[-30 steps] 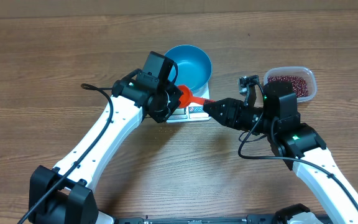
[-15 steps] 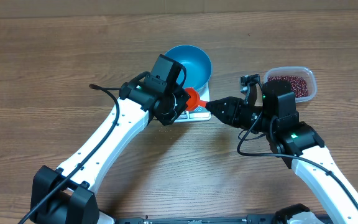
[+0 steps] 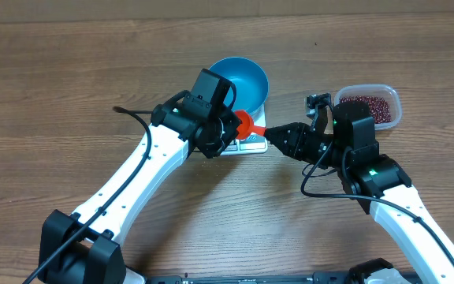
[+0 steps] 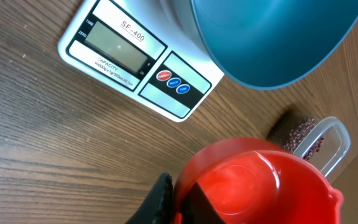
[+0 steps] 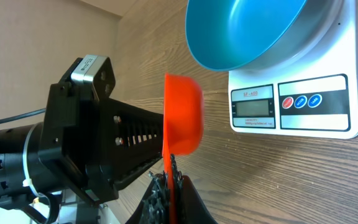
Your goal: Scoop item into bowl and weigh 150g on scale
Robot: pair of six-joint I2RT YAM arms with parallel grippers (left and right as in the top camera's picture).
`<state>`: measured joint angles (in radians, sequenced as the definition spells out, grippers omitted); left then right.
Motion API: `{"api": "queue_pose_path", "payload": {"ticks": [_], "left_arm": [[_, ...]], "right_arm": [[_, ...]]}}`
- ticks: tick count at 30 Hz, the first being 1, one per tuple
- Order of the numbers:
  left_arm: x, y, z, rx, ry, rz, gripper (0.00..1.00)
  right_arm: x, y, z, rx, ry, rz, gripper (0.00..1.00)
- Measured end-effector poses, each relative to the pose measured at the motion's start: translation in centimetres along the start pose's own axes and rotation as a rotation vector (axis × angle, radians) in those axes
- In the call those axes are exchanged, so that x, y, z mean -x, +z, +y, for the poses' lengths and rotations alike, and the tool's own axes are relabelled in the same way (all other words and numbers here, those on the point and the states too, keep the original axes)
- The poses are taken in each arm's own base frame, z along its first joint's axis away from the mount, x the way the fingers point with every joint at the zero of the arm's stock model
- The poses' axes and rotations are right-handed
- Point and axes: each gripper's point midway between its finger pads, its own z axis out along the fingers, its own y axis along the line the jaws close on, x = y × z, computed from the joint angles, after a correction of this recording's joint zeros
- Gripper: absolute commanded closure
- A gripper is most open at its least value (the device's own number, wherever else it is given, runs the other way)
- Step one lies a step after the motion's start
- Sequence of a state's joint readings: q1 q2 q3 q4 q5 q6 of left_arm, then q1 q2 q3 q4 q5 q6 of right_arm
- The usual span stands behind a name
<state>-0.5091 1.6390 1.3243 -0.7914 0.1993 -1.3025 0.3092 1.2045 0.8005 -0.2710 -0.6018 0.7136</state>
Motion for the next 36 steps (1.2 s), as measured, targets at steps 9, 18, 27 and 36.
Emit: {"api": "queue_pose_path", "payload": {"ticks": [9,18,27,36], "left_arm": [[-0.1,0.0,-0.3,-0.013,0.064,0.006,0.37],[1.0,-0.2,-0.6,-0.033,0.145,-0.01,0.18],[3.0,-1.6,-0.8,-0.064,0.303,-0.054,0.18],[2.7,-7.5,-3.8,-0.191,0.681,-0.171,0.25]], "right_arm": [[0.0,0.0,-0.1,-0.004,0.001,-0.002,0.96],[0.0,0.0,-0.4,-0.017,0.006,-0.004,0.96],[0.3,0.0,-0.8,-0.043,-0.003,-0.021,0.96],[1.6,-1.7,-3.3,-0.106,0.026,-0.056,0.96]]}}
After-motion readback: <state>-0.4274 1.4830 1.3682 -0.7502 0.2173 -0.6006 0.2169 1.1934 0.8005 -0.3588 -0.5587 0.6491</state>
